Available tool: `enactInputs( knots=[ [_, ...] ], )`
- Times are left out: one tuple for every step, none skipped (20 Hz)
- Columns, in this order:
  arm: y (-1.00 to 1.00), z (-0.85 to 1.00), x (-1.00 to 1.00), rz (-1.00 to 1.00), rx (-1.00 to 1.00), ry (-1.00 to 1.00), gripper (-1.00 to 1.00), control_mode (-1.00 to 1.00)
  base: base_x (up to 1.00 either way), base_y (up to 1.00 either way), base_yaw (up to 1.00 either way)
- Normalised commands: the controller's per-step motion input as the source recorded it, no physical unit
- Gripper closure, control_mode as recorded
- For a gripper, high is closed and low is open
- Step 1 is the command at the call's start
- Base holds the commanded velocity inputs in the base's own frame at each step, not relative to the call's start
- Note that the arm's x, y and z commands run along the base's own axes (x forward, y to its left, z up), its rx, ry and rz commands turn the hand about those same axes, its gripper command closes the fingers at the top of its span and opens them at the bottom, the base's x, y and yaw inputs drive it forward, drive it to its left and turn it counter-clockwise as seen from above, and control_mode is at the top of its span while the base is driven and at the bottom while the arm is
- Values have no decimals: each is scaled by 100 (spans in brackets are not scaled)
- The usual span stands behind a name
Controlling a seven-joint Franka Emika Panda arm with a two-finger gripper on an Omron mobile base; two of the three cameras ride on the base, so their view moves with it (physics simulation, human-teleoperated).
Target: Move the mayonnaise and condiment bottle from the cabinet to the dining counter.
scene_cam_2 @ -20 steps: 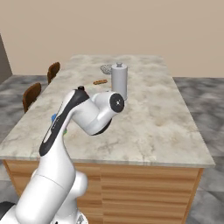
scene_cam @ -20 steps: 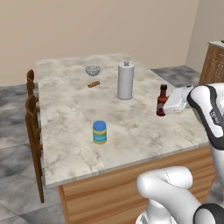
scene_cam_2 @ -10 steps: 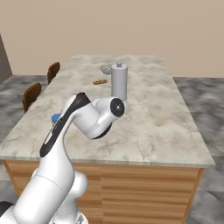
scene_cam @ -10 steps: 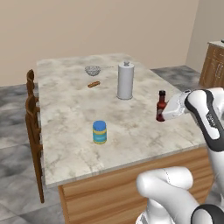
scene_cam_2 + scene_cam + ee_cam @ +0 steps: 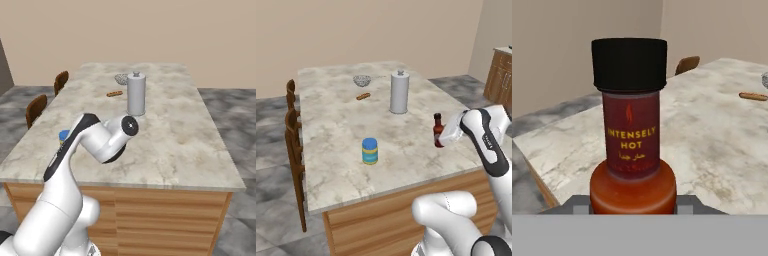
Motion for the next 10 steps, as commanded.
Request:
enactInputs(
  knots=[
    [0, -32, 0, 0, -7, 6, 100, -100, 0, 0, 0],
    [0, -32, 0, 0, -9, 7, 100, -100, 0, 0, 0],
    [0, -33, 0, 0, -9, 7, 100, -100, 0, 0, 0],
    [0, -34, 0, 0, -8, 7, 100, -100, 0, 0, 0],
    [0, -34, 0, 0, -9, 7, 100, -100, 0, 0, 0],
    [0, -34, 0, 0, -8, 9, 100, -100, 0, 0, 0],
    [0, -35, 0, 0, -8, 7, 100, -100, 0, 0, 0],
    [0, -36, 1, 0, -7, 4, 100, -100, 0, 0, 0],
    [0, -37, 1, 0, -5, 2, 100, -100, 0, 0, 0],
    [0, -38, 3, 0, -1, 0, 100, -100, 0, 0, 0]
  ],
)
